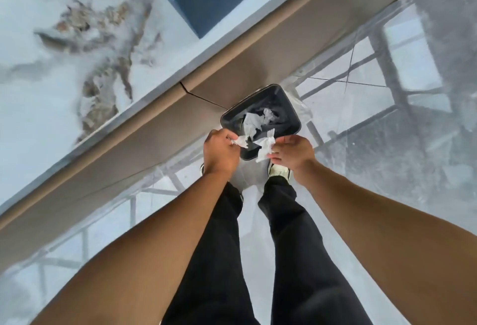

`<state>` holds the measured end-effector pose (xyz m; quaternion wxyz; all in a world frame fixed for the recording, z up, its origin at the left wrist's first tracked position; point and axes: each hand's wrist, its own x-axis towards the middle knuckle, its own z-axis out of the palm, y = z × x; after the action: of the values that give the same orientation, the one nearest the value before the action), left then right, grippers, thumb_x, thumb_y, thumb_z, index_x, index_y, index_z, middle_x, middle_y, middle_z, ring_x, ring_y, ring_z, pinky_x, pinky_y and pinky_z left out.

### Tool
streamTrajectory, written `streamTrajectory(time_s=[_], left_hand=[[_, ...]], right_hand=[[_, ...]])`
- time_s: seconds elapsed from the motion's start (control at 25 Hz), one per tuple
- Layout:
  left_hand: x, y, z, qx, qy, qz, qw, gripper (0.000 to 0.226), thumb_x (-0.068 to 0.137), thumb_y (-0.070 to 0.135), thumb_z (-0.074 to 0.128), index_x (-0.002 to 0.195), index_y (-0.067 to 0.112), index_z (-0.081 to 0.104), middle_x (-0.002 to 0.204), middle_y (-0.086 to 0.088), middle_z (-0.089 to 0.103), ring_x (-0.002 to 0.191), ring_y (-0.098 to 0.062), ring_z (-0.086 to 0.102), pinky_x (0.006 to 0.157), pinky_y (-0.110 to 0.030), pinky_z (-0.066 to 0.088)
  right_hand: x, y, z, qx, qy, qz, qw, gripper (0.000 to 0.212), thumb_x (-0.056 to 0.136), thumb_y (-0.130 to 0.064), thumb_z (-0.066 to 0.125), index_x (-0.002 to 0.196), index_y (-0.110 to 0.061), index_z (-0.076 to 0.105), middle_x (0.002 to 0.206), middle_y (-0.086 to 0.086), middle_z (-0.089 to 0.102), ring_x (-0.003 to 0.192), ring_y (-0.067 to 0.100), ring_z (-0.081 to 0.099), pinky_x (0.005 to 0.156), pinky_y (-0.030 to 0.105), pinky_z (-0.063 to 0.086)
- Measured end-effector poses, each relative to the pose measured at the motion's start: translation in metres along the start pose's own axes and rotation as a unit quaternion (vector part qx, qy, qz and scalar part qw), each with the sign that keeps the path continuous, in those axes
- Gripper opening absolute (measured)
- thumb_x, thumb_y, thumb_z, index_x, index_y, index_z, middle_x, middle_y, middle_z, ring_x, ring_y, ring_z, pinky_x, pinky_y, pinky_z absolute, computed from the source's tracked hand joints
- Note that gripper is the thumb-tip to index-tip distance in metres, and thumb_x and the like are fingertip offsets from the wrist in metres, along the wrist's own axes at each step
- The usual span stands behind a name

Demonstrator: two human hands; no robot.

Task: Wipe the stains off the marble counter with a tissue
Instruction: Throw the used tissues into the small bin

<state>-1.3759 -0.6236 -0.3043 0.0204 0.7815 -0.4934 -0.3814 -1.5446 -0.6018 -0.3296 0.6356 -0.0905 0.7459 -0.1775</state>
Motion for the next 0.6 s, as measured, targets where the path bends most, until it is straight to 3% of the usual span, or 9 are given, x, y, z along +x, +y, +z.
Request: streamTrajectory(time_s=[0.2, 0.28, 0.32, 0.36, 0.4, 0.44, 0.48, 0.56, 0.6], left_hand=[[0.027, -0.007, 0.029, -0.018, -0.028, 0.001, 0.999, 0.035, 0.081, -0.005, 0.062, 0.109, 0.015, 0.071, 0.105, -0.011, 0.062, 0.080, -0.016, 0.055, 0.072, -0.018, 0.039], [0.037, -0.011, 0.039, -0.026, -0.048, 0.005, 0.998, 0.042, 0.083, -0.001, 0.065, 0.120, 0.019, 0.066, 0.109, -0.010, 0.062, 0.085, -0.017, 0.055, 0.074, -0.020, 0.041], [0.042, -0.013, 0.044, -0.031, -0.058, 0.002, 0.998, 0.045, 0.084, 0.002, 0.067, 0.125, 0.021, 0.064, 0.113, -0.010, 0.061, 0.091, -0.019, 0.058, 0.075, -0.021, 0.043], [0.045, -0.015, 0.049, -0.035, -0.063, -0.001, 0.997, 0.047, 0.085, 0.005, 0.068, 0.129, 0.022, 0.061, 0.116, -0.009, 0.061, 0.096, -0.021, 0.060, 0.076, -0.023, 0.044], [0.047, -0.015, 0.053, -0.036, -0.070, -0.004, 0.997, 0.048, 0.085, 0.007, 0.068, 0.130, 0.023, 0.060, 0.118, -0.009, 0.061, 0.100, -0.024, 0.061, 0.076, -0.023, 0.045], [0.048, -0.016, 0.057, -0.036, -0.074, -0.004, 0.997, 0.048, 0.085, 0.007, 0.069, 0.130, 0.023, 0.060, 0.120, -0.009, 0.061, 0.103, -0.025, 0.062, 0.076, -0.024, 0.046], [0.048, -0.017, 0.059, -0.035, -0.079, -0.004, 0.996, 0.048, 0.085, 0.008, 0.070, 0.129, 0.023, 0.060, 0.121, -0.009, 0.061, 0.105, -0.026, 0.062, 0.077, -0.024, 0.046], [0.048, -0.019, 0.057, -0.033, -0.075, 0.003, 0.997, 0.045, 0.085, 0.010, 0.071, 0.127, 0.022, 0.061, 0.122, -0.009, 0.061, 0.106, -0.027, 0.062, 0.080, -0.025, 0.047], [0.045, -0.019, 0.054, -0.029, -0.073, 0.008, 0.997, 0.043, 0.085, 0.011, 0.070, 0.126, 0.022, 0.062, 0.121, -0.009, 0.061, 0.106, -0.027, 0.061, 0.081, -0.026, 0.047]], right_hand=[[0.036, -0.008, 0.007, -0.035, -0.013, 0.008, 0.999, 0.017, 0.090, 0.004, 0.058, 0.106, -0.001, 0.059, 0.116, 0.035, 0.063, 0.102, 0.041, 0.067, 0.090, 0.048, 0.057], [0.049, -0.011, 0.009, 0.025, -0.034, 0.054, 0.998, 0.024, 0.095, 0.005, 0.043, 0.118, 0.012, 0.048, 0.131, 0.051, 0.039, 0.122, 0.059, 0.046, 0.107, 0.057, 0.040], [0.053, -0.014, 0.010, 0.043, -0.044, 0.068, 0.996, 0.019, 0.097, 0.003, 0.036, 0.107, 0.013, 0.047, 0.133, 0.055, 0.024, 0.128, 0.064, 0.031, 0.114, 0.057, 0.028], [0.057, -0.019, 0.011, 0.025, -0.025, 0.070, 0.997, 0.019, 0.098, -0.002, 0.030, 0.089, 0.004, 0.046, 0.129, 0.060, 0.018, 0.129, 0.066, 0.029, 0.117, 0.052, 0.024], [0.057, -0.024, 0.011, -0.014, -0.002, 0.057, 0.998, 0.024, 0.098, -0.007, 0.027, 0.078, -0.007, 0.039, 0.111, 0.062, 0.023, 0.119, 0.065, 0.041, 0.116, 0.044, 0.029], [0.063, -0.022, 0.011, -0.034, 0.023, 0.057, 0.998, 0.023, 0.099, -0.010, 0.027, 0.078, -0.012, 0.037, 0.093, 0.050, 0.035, 0.097, 0.048, 0.053, 0.109, 0.038, 0.037], [0.064, -0.018, 0.010, -0.029, 0.016, 0.070, 0.997, 0.017, 0.099, -0.010, 0.031, 0.085, -0.013, 0.040, 0.086, 0.032, 0.043, 0.092, 0.029, 0.051, 0.105, 0.037, 0.040], [0.067, -0.014, 0.006, -0.024, 0.006, 0.058, 0.998, 0.005, 0.097, -0.009, 0.045, 0.097, -0.014, 0.046, 0.081, 0.014, 0.057, 0.083, 0.023, 0.059, 0.091, 0.037, 0.053], [0.064, -0.014, 0.002, -0.055, 0.000, 0.034, 0.998, 0.008, 0.097, -0.012, 0.043, 0.090, -0.015, 0.045, 0.068, 0.008, 0.059, 0.073, 0.021, 0.056, 0.076, 0.030, 0.053]])
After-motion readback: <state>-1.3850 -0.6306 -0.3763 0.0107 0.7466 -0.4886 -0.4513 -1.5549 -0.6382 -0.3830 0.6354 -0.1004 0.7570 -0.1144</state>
